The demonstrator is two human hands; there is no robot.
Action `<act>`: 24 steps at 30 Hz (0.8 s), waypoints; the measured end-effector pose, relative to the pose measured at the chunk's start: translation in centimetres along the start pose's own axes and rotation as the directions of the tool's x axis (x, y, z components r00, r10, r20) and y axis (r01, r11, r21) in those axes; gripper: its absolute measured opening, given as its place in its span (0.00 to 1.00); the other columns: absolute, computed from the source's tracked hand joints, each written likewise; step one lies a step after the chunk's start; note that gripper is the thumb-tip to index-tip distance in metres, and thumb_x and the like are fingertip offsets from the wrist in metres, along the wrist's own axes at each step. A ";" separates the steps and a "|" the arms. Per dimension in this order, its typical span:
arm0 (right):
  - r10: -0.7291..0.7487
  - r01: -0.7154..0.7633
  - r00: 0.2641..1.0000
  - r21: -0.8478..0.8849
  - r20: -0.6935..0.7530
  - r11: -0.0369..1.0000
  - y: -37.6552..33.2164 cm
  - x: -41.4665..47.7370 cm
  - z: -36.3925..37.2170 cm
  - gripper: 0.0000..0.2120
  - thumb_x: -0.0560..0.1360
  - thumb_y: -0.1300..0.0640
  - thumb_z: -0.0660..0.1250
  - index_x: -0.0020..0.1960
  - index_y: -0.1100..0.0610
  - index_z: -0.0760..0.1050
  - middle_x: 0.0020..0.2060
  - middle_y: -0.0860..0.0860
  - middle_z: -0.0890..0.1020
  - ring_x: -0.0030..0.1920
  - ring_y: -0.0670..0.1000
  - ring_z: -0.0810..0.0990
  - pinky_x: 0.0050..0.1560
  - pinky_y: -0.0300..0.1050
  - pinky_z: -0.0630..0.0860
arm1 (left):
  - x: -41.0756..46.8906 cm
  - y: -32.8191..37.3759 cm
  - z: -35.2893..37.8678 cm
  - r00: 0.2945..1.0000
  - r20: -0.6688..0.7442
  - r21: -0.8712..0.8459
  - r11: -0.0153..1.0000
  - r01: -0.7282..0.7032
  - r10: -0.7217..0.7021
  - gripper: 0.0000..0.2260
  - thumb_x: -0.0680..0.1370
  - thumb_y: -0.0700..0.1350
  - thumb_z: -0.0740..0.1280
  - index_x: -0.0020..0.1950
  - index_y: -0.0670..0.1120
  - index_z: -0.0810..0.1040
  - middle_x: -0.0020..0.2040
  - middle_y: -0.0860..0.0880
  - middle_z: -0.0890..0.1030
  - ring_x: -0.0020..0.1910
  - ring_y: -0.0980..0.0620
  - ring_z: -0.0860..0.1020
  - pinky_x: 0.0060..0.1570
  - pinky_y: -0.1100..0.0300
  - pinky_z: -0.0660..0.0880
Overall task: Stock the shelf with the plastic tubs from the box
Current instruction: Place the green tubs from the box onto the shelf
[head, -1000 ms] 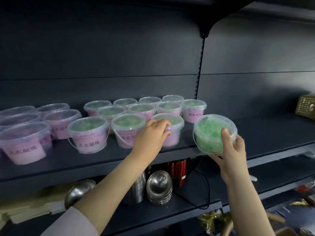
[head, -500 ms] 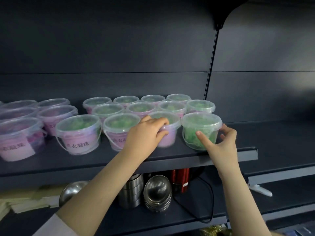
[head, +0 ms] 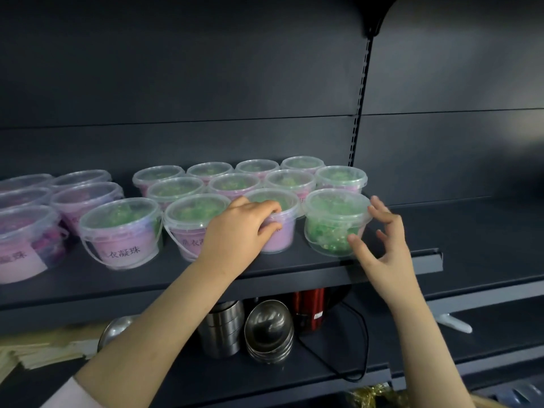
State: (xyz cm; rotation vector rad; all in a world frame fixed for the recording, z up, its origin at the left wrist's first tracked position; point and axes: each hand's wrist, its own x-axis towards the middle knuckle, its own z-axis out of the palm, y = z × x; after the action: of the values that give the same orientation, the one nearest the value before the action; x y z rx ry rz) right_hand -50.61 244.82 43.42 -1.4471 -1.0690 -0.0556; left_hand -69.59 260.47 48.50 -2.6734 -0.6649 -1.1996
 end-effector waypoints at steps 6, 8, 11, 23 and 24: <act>-0.202 0.189 0.979 -0.373 0.005 0.908 -1.0 2.3 -1.5 0.12 0.69 0.59 0.75 0.50 0.55 0.75 0.52 0.48 0.76 0.60 0.50 0.71 0.59 0.43 0.66 | -0.1 0.1 -0.1 1.000 0.022 -0.001 1.000 0.007 -0.007 0.10 0.72 0.51 0.72 0.51 0.53 0.78 0.37 0.57 0.81 0.48 0.51 0.76 0.30 0.60 0.72; -0.198 0.199 0.979 -0.419 0.046 0.886 -1.5 2.9 -0.9 0.12 0.68 0.59 0.76 0.48 0.56 0.76 0.47 0.48 0.72 0.53 0.53 0.73 0.50 0.40 0.67 | -0.1 0.2 0.0 1.000 0.022 0.001 1.000 0.018 -0.019 0.10 0.71 0.50 0.73 0.51 0.52 0.79 0.37 0.56 0.80 0.48 0.51 0.76 0.30 0.60 0.71; -0.236 0.259 0.966 -0.410 0.108 0.874 -2.2 3.6 -0.3 0.10 0.68 0.58 0.76 0.47 0.56 0.79 0.45 0.47 0.71 0.48 0.52 0.73 0.46 0.38 0.68 | -0.1 0.7 -0.4 0.998 0.053 0.016 0.999 0.038 -0.039 0.11 0.72 0.50 0.72 0.53 0.52 0.79 0.38 0.55 0.79 0.50 0.51 0.76 0.32 0.59 0.72; -0.109 0.206 0.948 -0.318 0.298 0.926 -2.2 6.5 -2.8 0.10 0.67 0.52 0.77 0.48 0.48 0.84 0.42 0.47 0.77 0.51 0.49 0.74 0.53 0.35 0.68 | 1.0 -1.8 -2.1 0.970 0.210 -0.018 0.992 0.127 -0.121 0.11 0.78 0.53 0.65 0.58 0.54 0.80 0.61 0.54 0.80 0.63 0.49 0.72 0.63 0.50 0.68; -0.114 0.214 0.947 -0.326 0.301 0.921 -2.2 6.7 -2.2 0.10 0.67 0.53 0.77 0.48 0.49 0.84 0.42 0.50 0.76 0.50 0.51 0.74 0.53 0.37 0.69 | 1.0 -1.7 -1.9 0.966 0.227 -0.061 0.988 0.141 -0.124 0.11 0.78 0.52 0.65 0.58 0.52 0.80 0.58 0.52 0.81 0.62 0.48 0.74 0.61 0.50 0.71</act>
State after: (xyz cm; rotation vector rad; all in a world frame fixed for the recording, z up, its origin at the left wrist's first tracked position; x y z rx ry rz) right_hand -46.94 246.31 49.69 -1.7195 -1.4685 -0.1799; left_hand -71.05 261.80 50.42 -2.8974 -0.8591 -0.9793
